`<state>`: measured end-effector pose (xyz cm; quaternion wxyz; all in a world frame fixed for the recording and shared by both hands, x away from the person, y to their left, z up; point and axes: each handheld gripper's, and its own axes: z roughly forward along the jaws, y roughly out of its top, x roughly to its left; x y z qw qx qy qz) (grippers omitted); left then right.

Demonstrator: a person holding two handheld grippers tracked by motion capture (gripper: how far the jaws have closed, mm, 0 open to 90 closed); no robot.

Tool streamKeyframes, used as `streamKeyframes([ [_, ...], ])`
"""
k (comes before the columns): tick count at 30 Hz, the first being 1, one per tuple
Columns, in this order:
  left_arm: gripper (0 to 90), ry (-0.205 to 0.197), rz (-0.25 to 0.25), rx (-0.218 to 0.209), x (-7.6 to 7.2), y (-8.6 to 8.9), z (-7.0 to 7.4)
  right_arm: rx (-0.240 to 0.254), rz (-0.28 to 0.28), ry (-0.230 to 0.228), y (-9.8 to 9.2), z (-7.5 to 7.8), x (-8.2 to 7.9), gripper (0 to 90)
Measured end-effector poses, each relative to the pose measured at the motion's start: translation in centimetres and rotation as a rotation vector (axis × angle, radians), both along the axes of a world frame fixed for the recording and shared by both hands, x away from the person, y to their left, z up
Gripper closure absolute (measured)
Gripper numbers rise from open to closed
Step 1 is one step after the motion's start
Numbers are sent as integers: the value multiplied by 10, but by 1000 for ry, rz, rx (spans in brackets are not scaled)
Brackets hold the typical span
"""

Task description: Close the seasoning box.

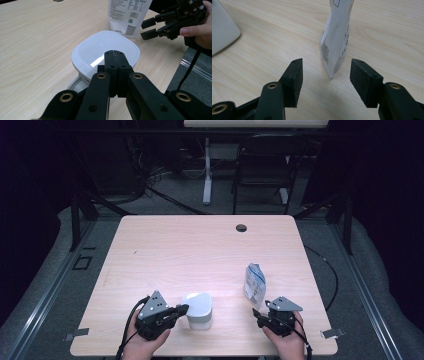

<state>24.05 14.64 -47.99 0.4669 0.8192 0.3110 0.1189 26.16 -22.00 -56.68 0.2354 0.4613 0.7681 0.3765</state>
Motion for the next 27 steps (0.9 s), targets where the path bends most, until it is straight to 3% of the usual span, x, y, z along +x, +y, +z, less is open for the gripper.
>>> streamKeyframes([
  [2, 900, -2, -3, -3, -1, 0, 1, -38, 9, 15, -2, 3, 0, 437],
  [3, 900, -3, -3, -6, -1, 0, 2, -35, 9, 13, -2, 2, 0, 437],
  [4, 900, -5, -1, -9, -2, 0, 2, 34, -7, -16, 2, -2, 0, 436],
  [5, 900, -6, -2, -10, -2, 1, 3, 1, 4, 1, 1, 0, 0, 437],
  [7, 900, -10, -1, -11, -2, 2, 4, -3, 6, 1, 1, 0, 0, 437],
  [15, 900, -13, 28, -31, -2, 13, 7, -3, 7, -2, -1, 2, -1, 437],
  [27, 900, -17, 116, -82, 3, 47, 9, 1, 2, -6, -2, 3, -1, 436],
])
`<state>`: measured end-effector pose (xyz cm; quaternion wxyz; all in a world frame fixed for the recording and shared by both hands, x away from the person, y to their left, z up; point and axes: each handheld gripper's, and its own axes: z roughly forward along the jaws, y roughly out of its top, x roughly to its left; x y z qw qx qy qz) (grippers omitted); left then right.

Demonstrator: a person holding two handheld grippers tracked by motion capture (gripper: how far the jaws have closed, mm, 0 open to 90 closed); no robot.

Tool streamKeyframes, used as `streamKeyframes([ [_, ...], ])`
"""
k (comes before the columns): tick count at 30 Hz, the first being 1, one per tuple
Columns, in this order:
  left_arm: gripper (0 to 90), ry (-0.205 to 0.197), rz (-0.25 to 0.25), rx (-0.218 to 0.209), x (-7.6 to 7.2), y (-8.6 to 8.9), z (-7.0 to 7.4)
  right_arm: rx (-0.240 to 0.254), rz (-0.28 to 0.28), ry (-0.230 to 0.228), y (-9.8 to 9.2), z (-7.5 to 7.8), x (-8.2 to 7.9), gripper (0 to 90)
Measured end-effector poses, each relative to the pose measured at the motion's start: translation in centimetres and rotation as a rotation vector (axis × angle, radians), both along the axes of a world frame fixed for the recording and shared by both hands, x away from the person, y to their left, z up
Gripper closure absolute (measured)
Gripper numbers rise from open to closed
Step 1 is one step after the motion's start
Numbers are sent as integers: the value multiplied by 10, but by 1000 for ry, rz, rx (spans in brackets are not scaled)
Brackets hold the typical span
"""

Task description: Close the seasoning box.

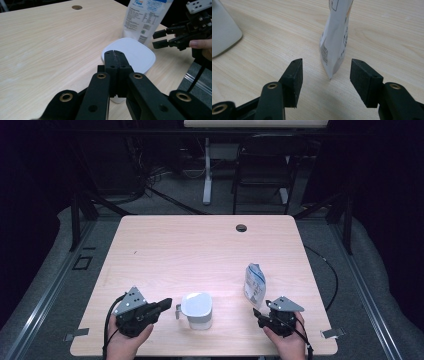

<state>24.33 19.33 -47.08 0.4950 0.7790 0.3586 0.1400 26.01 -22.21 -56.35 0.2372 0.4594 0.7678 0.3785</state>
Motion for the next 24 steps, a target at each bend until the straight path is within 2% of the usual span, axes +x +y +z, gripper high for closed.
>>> streamKeyframes([
  [15, 900, 46, 163, -45, 12, 55, -13, 4, 3, 2, 0, 1, 0, 436],
  [24, 900, 77, 231, -76, 17, 80, -25, -1, 2, 4, -1, 0, 0, 436],
])
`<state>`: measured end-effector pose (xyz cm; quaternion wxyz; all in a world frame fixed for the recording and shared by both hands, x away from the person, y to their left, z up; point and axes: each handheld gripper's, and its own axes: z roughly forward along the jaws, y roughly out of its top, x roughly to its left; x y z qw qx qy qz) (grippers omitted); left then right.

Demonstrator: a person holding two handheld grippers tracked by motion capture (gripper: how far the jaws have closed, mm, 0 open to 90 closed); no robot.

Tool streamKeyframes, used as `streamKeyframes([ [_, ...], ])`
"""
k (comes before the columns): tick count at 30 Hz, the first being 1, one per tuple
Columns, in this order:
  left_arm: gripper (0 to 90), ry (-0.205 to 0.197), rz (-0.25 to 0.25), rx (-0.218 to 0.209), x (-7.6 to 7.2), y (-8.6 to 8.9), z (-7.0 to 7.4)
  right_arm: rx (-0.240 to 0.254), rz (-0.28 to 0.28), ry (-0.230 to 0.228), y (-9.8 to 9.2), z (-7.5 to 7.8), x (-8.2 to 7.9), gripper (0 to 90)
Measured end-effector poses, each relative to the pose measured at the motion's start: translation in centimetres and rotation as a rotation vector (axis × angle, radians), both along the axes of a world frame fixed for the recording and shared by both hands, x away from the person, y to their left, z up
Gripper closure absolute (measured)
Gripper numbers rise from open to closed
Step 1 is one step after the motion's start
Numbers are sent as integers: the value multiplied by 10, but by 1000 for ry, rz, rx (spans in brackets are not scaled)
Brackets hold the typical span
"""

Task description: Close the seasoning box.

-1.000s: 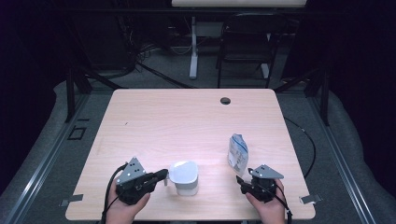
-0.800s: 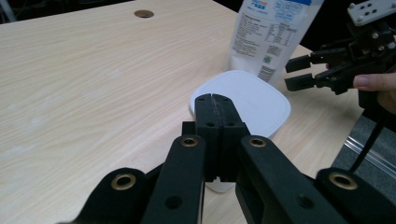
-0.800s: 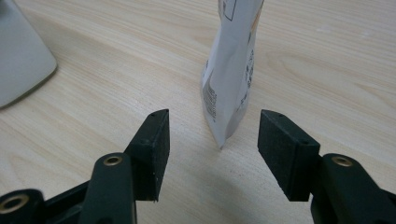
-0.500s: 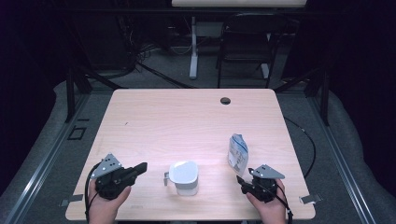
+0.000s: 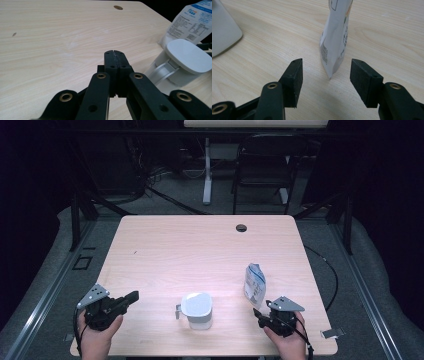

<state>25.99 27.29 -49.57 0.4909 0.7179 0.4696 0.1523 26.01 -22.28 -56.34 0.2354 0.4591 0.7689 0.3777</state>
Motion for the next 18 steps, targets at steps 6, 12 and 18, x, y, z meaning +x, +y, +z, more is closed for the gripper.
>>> streamKeyframes([
  [6, 898, 31, 32, 2, 5, 9, -14, -2, 1, 1, 0, 0, 0, 436],
  [12, 893, 76, 76, 24, 9, 17, -33, -4, 3, 2, 0, -1, 0, 436],
  [18, 873, 103, 114, 52, 12, 23, -47, -3, 1, 6, 0, -1, 0, 436],
])
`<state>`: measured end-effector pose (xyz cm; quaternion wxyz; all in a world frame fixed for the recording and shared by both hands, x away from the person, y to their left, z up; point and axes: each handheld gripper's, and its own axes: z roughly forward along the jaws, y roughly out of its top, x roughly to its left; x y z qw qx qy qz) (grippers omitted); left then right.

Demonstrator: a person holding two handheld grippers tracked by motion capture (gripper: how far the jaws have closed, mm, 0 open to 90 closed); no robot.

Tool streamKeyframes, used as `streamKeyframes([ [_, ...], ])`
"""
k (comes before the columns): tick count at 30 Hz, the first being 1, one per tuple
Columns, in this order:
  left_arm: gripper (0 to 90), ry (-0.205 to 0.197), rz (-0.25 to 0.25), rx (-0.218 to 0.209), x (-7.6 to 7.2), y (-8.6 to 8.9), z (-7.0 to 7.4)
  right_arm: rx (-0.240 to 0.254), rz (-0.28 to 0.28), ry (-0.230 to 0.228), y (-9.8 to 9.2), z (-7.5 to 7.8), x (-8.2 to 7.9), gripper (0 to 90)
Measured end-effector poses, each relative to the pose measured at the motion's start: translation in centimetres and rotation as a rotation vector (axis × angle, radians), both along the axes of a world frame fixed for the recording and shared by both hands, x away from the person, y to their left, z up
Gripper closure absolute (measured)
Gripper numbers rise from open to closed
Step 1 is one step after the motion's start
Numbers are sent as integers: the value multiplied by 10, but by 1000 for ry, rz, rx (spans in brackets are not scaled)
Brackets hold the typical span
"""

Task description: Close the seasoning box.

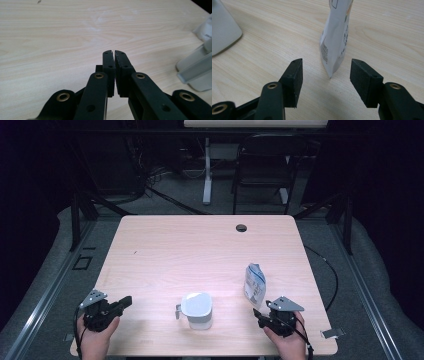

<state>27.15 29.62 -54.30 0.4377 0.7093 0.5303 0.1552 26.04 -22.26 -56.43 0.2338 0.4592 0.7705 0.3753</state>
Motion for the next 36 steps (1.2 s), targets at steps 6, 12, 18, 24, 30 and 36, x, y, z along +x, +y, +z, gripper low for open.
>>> streamKeyframes([
  [6, 782, 6, 18, 24, 1, 0, -8, 1, 6, 1, 1, -1, 0, 436],
  [12, 679, 12, 14, 69, 2, -5, -14, 7, 4, 1, 2, -2, 0, 436],
  [18, 587, 5, 13, 106, 3, -10, -19, -8, 6, 9, 0, -1, 0, 436],
  [24, 526, 3, 12, 120, 3, -13, -22, 0, 8, 8, 3, -3, 0, 436],
  [30, 515, 11, 11, 122, 3, -12, -22, -1, 9, 9, 2, -2, 1, 436],
  [36, 496, 0, 23, 111, 3, -10, -21, 20, 9, 0, 2, -4, 1, 436],
])
